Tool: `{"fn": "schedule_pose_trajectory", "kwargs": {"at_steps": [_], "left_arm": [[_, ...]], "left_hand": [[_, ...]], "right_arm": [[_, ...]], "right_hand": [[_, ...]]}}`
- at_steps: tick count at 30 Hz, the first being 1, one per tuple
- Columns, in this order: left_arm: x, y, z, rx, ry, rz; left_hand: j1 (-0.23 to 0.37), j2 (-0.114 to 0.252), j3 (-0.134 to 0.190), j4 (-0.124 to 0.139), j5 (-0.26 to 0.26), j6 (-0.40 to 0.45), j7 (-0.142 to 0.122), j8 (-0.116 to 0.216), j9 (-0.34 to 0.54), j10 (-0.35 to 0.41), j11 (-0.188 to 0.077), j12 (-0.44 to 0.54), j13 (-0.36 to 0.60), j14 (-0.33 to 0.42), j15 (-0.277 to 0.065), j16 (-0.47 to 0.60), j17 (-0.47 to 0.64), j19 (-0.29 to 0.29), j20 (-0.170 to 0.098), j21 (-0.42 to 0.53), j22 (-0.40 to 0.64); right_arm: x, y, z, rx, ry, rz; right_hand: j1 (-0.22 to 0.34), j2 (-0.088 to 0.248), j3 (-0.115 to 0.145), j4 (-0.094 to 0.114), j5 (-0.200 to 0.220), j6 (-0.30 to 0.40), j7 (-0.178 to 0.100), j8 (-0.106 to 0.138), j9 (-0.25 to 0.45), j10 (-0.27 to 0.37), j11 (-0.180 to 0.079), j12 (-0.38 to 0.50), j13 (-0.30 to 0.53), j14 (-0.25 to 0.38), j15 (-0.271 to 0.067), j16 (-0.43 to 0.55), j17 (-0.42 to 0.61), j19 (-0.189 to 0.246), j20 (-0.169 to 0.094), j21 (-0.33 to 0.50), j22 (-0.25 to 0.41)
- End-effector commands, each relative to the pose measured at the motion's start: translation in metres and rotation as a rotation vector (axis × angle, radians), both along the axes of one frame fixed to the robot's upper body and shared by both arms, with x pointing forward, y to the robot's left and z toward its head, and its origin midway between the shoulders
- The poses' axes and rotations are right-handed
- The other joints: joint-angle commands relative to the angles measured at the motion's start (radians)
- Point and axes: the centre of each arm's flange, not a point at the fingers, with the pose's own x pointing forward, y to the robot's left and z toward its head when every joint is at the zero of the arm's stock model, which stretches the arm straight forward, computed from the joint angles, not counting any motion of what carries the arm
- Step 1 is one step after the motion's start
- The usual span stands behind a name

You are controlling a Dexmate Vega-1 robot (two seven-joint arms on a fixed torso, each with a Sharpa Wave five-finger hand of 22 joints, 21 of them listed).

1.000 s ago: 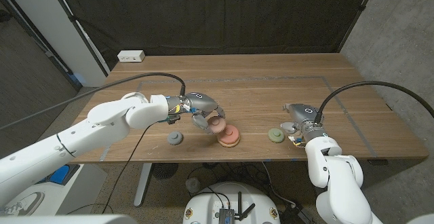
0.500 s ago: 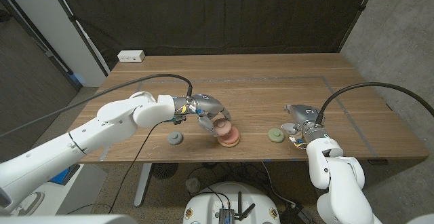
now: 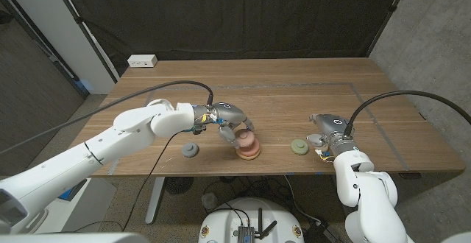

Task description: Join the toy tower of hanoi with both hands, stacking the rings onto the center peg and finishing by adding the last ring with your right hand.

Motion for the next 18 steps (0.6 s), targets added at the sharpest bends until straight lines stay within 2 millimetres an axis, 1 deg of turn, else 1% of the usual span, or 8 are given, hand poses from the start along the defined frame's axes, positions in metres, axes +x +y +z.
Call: {"fn": "schedule_pose_trajectory", "kwargs": {"at_steps": [1,18], "left_arm": [[0.0084,-0.0104,-0.0055,0.004,0.013,-0.022],[0.0142,-0.0135,-0.0094,0.02,0.025,-0.013]], "left_hand": [[0.013,0.02,0.034,0.029,0.006,0.04,-0.035,0.006,0.033,0.124,-0.118,0.001,0.16,0.006,-0.09,-0.001,0.002,0.001,-0.139,0.004,0.003],[0.012,0.02,0.035,0.029,0.007,0.044,-0.034,0.001,0.034,0.128,-0.116,-0.006,0.166,0.008,-0.09,0.001,0.005,-0.001,-0.139,0.006,0.003]], "right_arm": [[-0.0011,-0.0016,0.0003,-0.001,0.004,-0.005],[0.0012,-0.0022,0.0012,-0.002,0.003,-0.002]], "right_hand": [[0.013,0.0,-0.002,0.0,0.006,0.005,0.0,-0.004,0.004,0.007,-0.001,-0.003,0.003,0.009,-0.019,0.001,0.002,0.005,-0.078,-0.003,0.001],[0.016,0.002,-0.003,0.0,0.007,0.006,0.0,-0.005,0.003,0.006,-0.001,-0.003,0.004,0.009,-0.019,-0.002,0.001,0.005,-0.078,-0.003,0.001]]}}
